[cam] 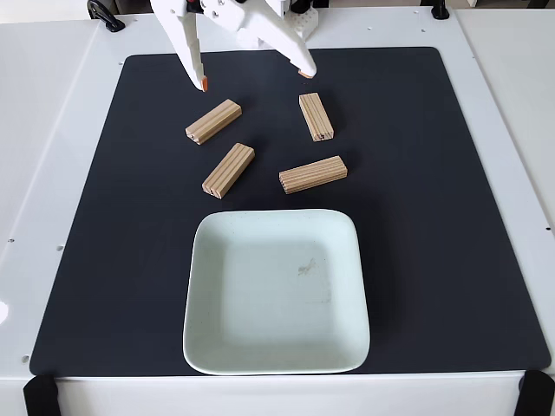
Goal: Pick up the wooden block and place them on the plate.
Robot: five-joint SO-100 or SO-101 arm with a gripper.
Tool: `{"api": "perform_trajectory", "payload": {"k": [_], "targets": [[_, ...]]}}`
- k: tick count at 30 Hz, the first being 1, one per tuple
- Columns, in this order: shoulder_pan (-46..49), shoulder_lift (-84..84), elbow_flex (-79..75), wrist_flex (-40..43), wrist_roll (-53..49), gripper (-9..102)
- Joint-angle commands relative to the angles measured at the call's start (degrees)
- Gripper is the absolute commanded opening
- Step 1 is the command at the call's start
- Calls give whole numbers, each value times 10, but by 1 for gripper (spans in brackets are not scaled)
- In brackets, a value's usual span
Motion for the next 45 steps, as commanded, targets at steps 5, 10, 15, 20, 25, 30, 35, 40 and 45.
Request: {"api": "perform_trajectory", "payload": {"k": [5, 10, 15, 20, 25, 30, 35, 40, 45], "targets": [[-4, -71, -8, -92, 39, 68], [1, -108, -8, -132, 39, 68], [4, -134, -8, -140, 37, 68], [6, -153, -7, -140, 33, 68], [17, -161, 0, -140, 32, 68], [21, -163, 2, -139, 32, 68], [32, -162, 47, -177, 17, 68], [36, -162, 101, -250, 14, 68], [33, -162, 135, -286, 14, 68]]}}
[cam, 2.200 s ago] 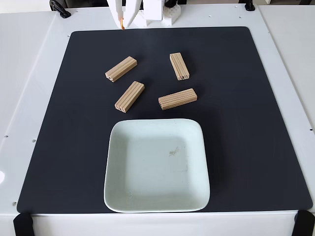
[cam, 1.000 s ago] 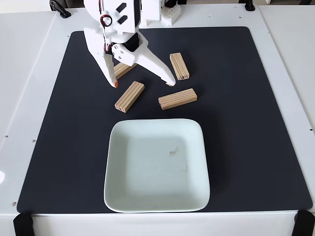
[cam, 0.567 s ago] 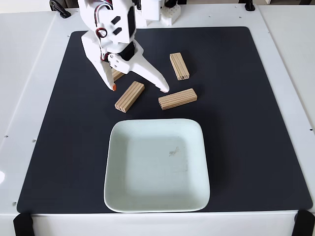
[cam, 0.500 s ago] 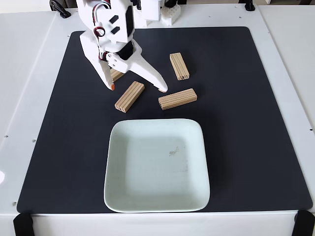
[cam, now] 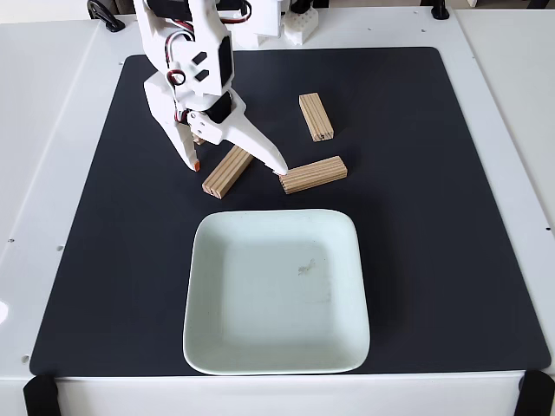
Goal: Pick up the wooden block and place them on the plate.
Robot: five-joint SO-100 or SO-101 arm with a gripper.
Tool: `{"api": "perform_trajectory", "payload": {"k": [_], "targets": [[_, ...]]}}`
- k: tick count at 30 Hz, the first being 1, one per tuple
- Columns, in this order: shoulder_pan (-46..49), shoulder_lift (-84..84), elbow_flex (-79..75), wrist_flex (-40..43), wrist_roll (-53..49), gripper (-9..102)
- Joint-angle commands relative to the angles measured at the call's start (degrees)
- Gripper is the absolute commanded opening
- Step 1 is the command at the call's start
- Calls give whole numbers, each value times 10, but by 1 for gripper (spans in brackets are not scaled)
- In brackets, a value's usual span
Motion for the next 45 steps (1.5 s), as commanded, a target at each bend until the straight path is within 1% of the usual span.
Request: {"api": "perform_trajectory", "payload": {"k": [1, 14, 23, 34, 36, 41, 45], "targets": [[-6, 3, 11, -17, -4, 68], [-37, 3, 25, -10, -7, 68], [-83, 3, 25, -8, 51, 68], [-98, 3, 25, -8, 54, 66], [-96, 3, 25, -8, 53, 61], [-96, 3, 25, -8, 52, 38], [-92, 3, 25, -8, 53, 22]]}}
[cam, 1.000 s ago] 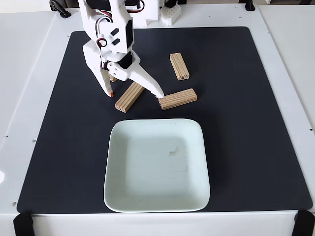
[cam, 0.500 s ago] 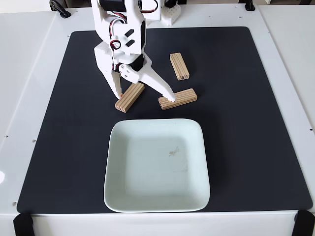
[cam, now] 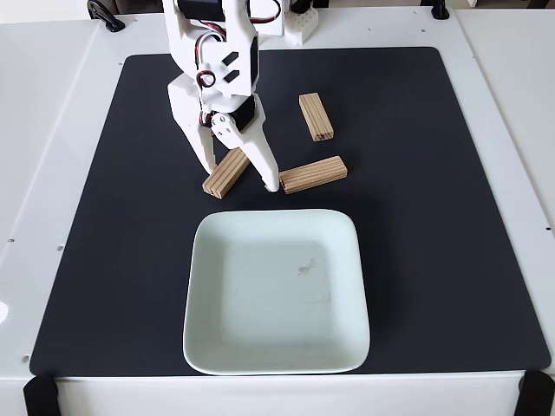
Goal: Pick up the wooden block and place them on the plate.
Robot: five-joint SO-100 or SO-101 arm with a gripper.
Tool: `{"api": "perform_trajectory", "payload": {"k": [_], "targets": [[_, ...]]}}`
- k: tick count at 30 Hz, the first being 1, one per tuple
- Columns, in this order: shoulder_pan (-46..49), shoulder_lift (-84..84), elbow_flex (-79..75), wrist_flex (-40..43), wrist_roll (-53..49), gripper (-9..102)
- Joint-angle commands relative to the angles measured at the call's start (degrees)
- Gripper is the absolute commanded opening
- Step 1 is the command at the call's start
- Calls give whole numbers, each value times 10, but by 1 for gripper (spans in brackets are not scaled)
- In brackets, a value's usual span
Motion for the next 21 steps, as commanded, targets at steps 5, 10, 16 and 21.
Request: {"api": "perform_trajectory", "payload": {"k": [5, 10, 16, 21], "targets": [[-8, 1, 2, 6, 4, 8], [-8, 2, 21, -1, 4, 0], [-8, 8, 23, 1, 1, 0], [-14, 58, 1, 42, 4, 0]]}}
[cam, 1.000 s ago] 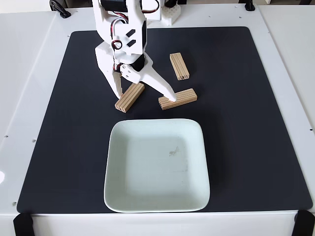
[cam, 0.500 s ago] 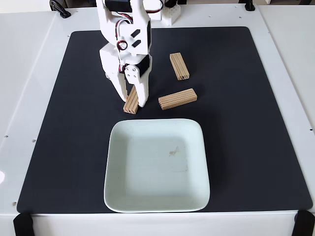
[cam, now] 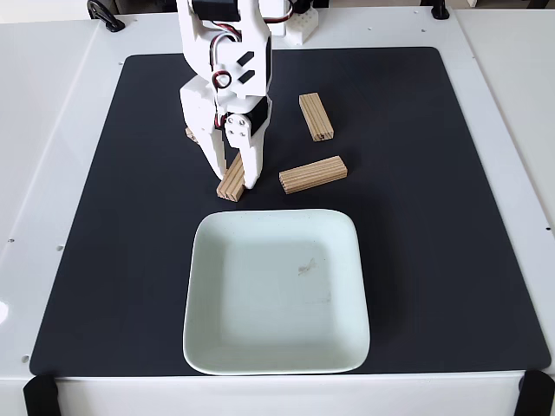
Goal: Pick up the wooden block and place them on the plate.
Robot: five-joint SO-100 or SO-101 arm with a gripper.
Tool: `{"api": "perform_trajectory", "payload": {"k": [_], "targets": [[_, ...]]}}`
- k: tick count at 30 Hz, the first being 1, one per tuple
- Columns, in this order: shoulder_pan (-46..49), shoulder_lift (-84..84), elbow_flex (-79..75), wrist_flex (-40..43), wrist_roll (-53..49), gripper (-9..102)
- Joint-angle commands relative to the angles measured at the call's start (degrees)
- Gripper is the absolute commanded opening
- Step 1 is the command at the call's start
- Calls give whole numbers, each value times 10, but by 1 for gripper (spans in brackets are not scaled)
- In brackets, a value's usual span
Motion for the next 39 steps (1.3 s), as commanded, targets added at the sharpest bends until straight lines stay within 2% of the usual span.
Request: {"api": "perform_trajectory", "payload": {"k": [1, 7, 11, 15, 23, 35, 39], "targets": [[-11, 66, -25, 55, 11, 0], [-48, 161, -106, 179, 93, 0], [-76, 178, -179, 185, 193, 0], [-91, 163, -233, 131, 316, 0], [-98, 22, -388, -3, 504, 0], [-92, -185, -560, -192, 675, 0], [-86, -243, -589, -199, 693, 0]]}}
